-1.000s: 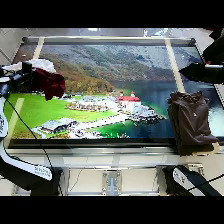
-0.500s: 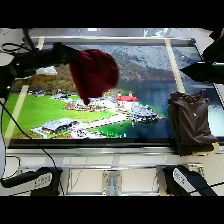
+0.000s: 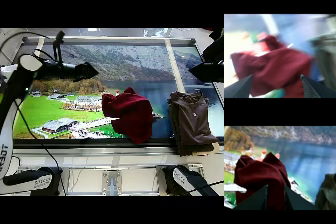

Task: Fold the shirts.

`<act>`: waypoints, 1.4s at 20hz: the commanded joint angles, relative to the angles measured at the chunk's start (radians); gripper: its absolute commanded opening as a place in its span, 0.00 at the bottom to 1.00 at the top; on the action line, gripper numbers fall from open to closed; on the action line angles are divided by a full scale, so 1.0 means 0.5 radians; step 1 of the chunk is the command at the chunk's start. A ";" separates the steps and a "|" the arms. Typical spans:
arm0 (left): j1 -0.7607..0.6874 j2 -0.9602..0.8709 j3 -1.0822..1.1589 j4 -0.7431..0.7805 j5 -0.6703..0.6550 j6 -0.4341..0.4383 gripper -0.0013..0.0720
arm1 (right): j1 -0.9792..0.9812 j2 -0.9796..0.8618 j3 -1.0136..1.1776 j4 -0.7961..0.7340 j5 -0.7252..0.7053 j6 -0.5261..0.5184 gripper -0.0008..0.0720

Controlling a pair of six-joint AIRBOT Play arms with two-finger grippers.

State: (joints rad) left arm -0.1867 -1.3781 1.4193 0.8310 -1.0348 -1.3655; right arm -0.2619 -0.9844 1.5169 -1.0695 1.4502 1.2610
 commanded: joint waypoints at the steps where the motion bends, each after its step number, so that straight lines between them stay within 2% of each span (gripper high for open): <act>1: -0.001 -0.297 -0.014 0.299 0.084 -0.292 0.97 | 0.002 -0.092 -0.287 -0.082 0.148 0.005 0.48; 3: -0.002 -0.498 -0.013 0.090 0.273 -0.283 0.97 | 0.002 -0.115 -0.620 0.000 0.024 0.002 0.48; 6: -0.025 -0.735 -0.012 -0.248 0.356 0.021 0.97 | 0.002 -0.119 -0.991 0.073 -0.156 0.002 0.48; 9: -0.096 -0.883 -0.012 -0.266 0.359 0.138 0.97 | 0.002 -0.119 -1.089 0.140 -0.216 0.002 0.48; 15: -0.139 -1.027 -0.008 -0.298 0.366 0.148 0.96 | 0.002 -0.114 -1.089 0.334 -0.214 0.003 0.48; 17: -0.163 -1.029 -0.007 -0.351 0.375 0.221 0.96 | 0.002 -0.114 -1.089 0.350 -0.211 0.003 0.48; 18: -0.175 -1.032 -0.005 -0.378 0.375 0.235 0.92 | 0.002 -0.115 -1.089 0.347 -0.211 0.003 0.48; 20: -0.203 -1.035 0.004 -0.409 0.375 0.236 0.63 | 0.002 -0.115 -1.100 0.302 -0.214 0.002 0.48; 21: -0.212 -1.035 0.008 -0.425 0.382 0.236 0.60 | 0.002 -0.115 -1.126 0.278 -0.218 0.002 0.48; 22: -0.219 -1.035 0.015 -0.434 0.381 0.236 0.51 | 0.002 -0.117 -1.169 0.260 -0.230 0.002 0.48; 23: -0.226 -1.035 0.021 -0.436 0.383 0.244 0.31 | 0.002 -0.121 -1.232 0.256 -0.253 0.002 0.48; 25: -0.235 -1.035 0.021 -0.529 0.383 0.403 0.04 | 0.050 -0.145 -1.369 0.224 -0.389 -0.001 0.48; 28: -0.238 -1.035 0.021 -0.664 0.411 0.459 0.03 | 0.227 -0.256 -1.498 0.215 -0.756 -0.094 0.52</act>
State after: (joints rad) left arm -0.3019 -1.8954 1.4284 0.5613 -0.8406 -1.1797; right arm -0.2047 -1.0763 0.8253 -0.9501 1.2198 1.2488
